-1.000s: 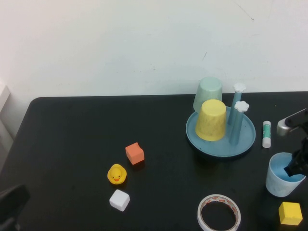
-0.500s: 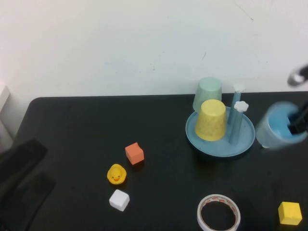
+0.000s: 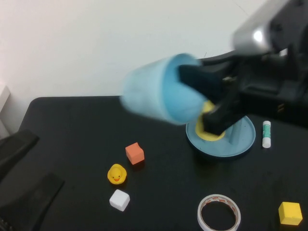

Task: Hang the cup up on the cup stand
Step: Adjust the cup with two arms

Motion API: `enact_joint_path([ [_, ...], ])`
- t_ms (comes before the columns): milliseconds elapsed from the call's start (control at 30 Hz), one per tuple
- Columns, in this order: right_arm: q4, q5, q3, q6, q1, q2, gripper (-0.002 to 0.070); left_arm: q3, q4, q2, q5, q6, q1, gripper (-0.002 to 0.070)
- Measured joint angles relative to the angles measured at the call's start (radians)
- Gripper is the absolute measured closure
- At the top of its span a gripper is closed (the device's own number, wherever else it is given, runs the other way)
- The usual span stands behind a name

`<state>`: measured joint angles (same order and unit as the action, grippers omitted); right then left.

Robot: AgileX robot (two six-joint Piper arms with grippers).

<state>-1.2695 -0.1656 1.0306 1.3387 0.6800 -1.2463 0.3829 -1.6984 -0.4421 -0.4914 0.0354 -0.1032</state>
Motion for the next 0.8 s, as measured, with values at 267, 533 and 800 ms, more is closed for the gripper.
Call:
enact_joint_path([
  [267, -0.401, 0.084, 0.052, 0.333, 0.198, -0.095, 0.0654, 0.0, 0.0, 0.0, -0.011, 0.002, 0.0, -0.0017],
  [533, -0.446, 0.015, 0.114, 0.41, 0.264, -0.22, 0.0654, 0.0, 0.0, 0.0, 0.021, 0.019, 0.0, -0.0017],
  [800, -0.454, -0.044, 0.139, 0.454, 0.286, -0.257, 0.0654, -0.002, 0.002, 0.0, 0.059, 0.019, 0.0, -0.0017],
])
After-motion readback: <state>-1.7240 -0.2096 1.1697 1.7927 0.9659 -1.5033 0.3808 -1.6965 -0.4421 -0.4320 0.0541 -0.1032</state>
